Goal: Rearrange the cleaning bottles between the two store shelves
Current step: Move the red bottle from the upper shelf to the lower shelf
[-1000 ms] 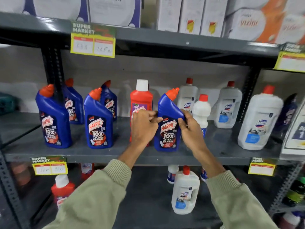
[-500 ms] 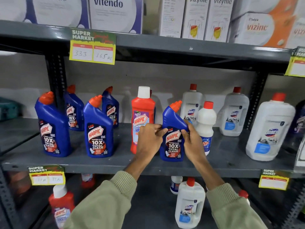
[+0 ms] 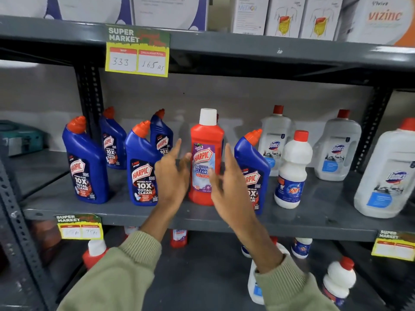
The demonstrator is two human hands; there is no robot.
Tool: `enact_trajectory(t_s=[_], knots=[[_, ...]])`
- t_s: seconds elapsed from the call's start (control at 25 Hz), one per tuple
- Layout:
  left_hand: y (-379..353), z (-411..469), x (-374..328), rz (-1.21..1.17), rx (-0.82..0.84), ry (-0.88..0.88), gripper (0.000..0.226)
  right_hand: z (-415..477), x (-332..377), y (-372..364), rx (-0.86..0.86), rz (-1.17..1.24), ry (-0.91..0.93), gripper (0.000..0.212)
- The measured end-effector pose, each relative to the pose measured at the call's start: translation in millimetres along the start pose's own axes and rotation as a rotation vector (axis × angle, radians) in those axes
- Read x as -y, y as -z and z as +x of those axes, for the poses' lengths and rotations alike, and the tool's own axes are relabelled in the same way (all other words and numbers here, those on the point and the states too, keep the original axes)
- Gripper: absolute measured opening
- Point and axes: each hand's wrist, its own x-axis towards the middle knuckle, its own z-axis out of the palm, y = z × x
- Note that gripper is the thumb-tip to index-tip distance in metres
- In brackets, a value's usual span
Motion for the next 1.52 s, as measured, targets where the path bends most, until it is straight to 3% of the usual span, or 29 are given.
enact_trajectory(t_s=[0.12, 0.28, 0.4, 0.6, 0.76, 0.96, 1.12, 1.24, 1.52], knots=[[-17, 4, 15, -0.086, 0.207, 0.135, 0.017, 13, -2, -24, 0.155, -0.052, -0.256, 0.077], [-26, 5, 20, -0.311, 0.228, 0.356, 0.018, 25, -3, -26, -0.003, 0.020, -0.369, 0.042], [-16, -7, 19, -0.297, 0.183, 0.310, 0.018, 14, -3, -20, -0.068, -0.008, -0.299, 0.024], [25, -53, 5, -0.391, 0.148, 0.202, 0.026, -36, 11, -13, -0.105, 0.096, -0.124, 0.024], [56, -90, 7, -0.456, 0.121, 0.214, 0.023, -83, 14, -14, -0.055, 0.134, -0.073, 0.027], [72, -169, 66, -0.262, 0.159, 0.333, 0.014, -151, -32, -46, 0.149, 0.147, -0.207, 0.018], [50, -226, 137, -0.174, 0.201, 0.524, 0.022, -190, -91, -91, 0.284, 0.106, -0.319, 0.021], [28, -246, 184, -0.107, 0.253, 0.569, 0.012, -198, -131, -122, 0.332, 0.089, -0.387, 0.025], [-16, -241, 257, -0.116, 0.284, 0.619, 0.017, -182, -189, -176, 0.380, 0.159, -0.528, 0.029]])
